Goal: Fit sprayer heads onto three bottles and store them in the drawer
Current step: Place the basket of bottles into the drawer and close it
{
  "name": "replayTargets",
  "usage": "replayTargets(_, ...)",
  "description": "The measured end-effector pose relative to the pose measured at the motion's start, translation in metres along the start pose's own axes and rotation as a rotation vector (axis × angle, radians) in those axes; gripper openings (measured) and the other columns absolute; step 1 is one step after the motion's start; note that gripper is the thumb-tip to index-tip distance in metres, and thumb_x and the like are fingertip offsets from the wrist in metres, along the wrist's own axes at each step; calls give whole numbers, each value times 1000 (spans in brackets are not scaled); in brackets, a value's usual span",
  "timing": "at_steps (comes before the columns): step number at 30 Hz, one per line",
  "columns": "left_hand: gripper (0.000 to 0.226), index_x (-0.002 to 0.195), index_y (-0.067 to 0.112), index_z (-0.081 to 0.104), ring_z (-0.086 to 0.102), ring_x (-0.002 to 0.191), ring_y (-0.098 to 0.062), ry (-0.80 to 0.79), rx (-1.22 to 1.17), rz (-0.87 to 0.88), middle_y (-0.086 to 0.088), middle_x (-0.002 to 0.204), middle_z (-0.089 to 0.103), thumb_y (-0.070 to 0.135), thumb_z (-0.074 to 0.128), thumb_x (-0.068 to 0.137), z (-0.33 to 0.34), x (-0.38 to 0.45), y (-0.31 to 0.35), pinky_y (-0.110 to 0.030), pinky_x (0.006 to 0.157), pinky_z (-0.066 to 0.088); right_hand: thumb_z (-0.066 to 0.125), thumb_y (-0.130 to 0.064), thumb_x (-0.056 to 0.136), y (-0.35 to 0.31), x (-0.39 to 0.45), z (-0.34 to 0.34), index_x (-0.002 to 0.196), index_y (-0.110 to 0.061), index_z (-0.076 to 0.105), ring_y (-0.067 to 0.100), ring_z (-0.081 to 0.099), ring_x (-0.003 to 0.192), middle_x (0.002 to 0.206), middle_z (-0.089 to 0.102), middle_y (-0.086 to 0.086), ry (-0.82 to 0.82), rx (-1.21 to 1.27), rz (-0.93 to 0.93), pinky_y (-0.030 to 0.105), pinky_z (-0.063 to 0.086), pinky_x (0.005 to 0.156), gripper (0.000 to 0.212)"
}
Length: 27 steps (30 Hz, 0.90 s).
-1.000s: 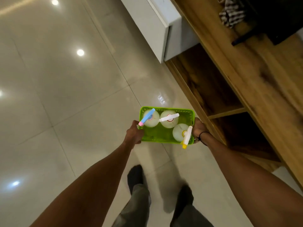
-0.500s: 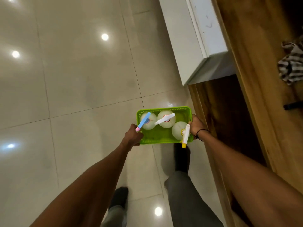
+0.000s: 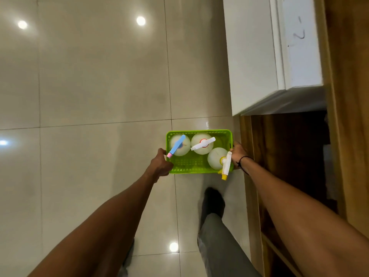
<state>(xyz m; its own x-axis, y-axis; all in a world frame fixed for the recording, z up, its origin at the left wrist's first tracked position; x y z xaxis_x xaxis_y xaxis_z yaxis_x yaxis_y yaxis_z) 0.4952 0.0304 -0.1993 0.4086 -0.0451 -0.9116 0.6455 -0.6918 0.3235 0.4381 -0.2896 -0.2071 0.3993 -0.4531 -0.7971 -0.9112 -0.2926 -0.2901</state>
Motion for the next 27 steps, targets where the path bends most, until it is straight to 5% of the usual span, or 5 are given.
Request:
replayTargets(2,53,136,12,41,58,81,-32,3,18,-14,-18,102,55,-5,50,87,1,7,-4,-41,77,54,48,-1,100,2,9,5,88,-17,50,26,44,92,94,48,15,-17,22,18,38,42,82,20)
replayTargets(8,59,143,16,36,53,79,-29,-45,55,-26,-20,94,57,-6,51,89,7,17,-16,-39,75,45,55,1,99,7,19,14,131,1,59,43,63,116,123,63,29,-72,100,28,58,51,107,33)
replayTargets(14,72,155,23,32,56,89,-30,-54,58,-27,-20,101,61,0,54,90,1,3,-12,-39,78,47,32,-11,109,11,19,-4,115,2,61,27,50,98,106,52,19,-41,65,42,35,40,84,32)
replayTargets(20,48,131,17,62,59,79,-24,164,9,27,-22,121,69,-3,52,89,-34,-35,33,-29,60,47,38,-8,107,-28,-12,-46,144,-5,53,28,57,124,144,58,20,48,130,-52,36,47,104,40)
replayTargets(27,41,115,12,72,67,63,-8,243,15,99,0,81,67,-5,51,84,-52,-82,97,-19,52,46,39,10,99,-99,-57,-91,151,-7,49,25,56,134,150,54,15,116,264,-268,31,45,110,56)
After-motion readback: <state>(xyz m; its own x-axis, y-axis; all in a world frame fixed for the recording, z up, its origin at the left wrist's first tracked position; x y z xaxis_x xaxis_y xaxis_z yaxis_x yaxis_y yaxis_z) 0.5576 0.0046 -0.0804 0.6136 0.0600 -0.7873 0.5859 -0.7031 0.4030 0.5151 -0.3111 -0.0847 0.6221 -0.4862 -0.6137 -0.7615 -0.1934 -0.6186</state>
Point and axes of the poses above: each hand's wrist, its own x-axis towards the middle knuckle, its own z-axis out of the palm, y = z × x, the point moved 8 cm from there along x, towards the middle knuckle
